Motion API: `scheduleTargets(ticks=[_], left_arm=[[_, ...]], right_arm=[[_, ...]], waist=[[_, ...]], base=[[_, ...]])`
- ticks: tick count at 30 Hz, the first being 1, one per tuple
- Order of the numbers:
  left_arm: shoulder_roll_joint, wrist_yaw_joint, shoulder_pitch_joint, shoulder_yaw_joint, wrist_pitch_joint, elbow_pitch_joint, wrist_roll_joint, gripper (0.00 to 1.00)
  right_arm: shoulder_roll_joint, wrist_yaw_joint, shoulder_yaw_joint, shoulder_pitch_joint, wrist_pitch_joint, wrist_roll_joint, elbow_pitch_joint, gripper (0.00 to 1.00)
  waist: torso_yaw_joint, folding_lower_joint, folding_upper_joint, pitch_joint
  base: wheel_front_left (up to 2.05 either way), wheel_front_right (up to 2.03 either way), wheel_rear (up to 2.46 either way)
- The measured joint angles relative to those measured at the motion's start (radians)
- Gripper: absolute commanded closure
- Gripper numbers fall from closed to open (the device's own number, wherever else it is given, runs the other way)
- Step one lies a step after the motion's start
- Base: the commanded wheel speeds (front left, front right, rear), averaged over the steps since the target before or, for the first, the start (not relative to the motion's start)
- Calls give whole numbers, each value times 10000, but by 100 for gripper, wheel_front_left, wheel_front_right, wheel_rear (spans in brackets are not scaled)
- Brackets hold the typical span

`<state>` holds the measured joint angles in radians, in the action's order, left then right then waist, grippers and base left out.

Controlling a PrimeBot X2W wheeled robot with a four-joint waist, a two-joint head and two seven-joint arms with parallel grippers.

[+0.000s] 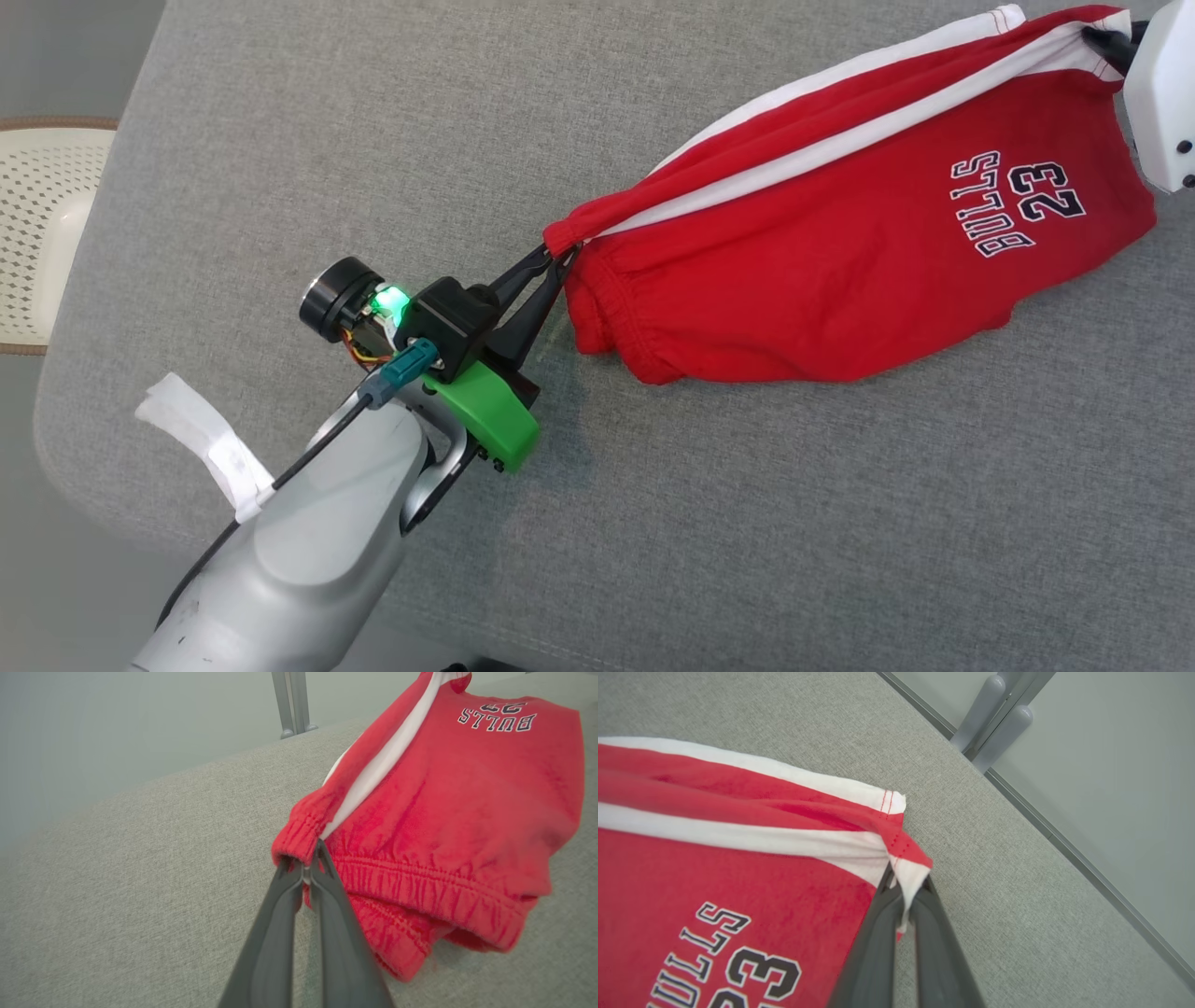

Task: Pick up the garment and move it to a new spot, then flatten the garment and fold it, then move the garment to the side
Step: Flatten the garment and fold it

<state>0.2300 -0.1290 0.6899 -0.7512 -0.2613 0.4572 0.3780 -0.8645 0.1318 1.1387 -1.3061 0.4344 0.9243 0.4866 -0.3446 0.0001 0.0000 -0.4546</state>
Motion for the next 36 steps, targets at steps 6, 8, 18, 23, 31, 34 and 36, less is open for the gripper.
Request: scheduleTargets(ticks=[6,8,18,23,31,34,36], left_arm=[[-86,0,189,0,0,69,59,100],[-117,0,248,13,-2,94,86,100],[-157,0,521,430,-12,755,115,0],[-205,15,405,1078,-12,982,-90,0],[-169,286,-366,2341,-12,698,-244,0],[-291,291,-823,3122,-13,-121,-148,0],[-376,291,-1214,3521,-17,-593,-188,0]], right_arm=[[117,0,349,-223,-332,73,362,100],[136,0,454,-316,-604,52,443,44],[510,-2,692,-510,-2052,-52,1241,0],[811,-2,673,50,-3246,-115,1662,0],[1687,-2,-299,1189,-5586,278,2635,0],[2174,-4,-1049,1764,-6535,744,2926,0],[2449,-2,-1526,2230,-6849,773,2999,0]], waist=[[-26,0,0,-181],[-33,0,0,-229],[55,0,0,-268],[210,0,1,-26],[582,-1,0,699],[769,-1,0,1057],[892,-1,0,1302]], base=[[0,0,0],[0,0,0],[0,0,0],[0,0,0],[0,0,0],[0,0,0],[0,0,0]])
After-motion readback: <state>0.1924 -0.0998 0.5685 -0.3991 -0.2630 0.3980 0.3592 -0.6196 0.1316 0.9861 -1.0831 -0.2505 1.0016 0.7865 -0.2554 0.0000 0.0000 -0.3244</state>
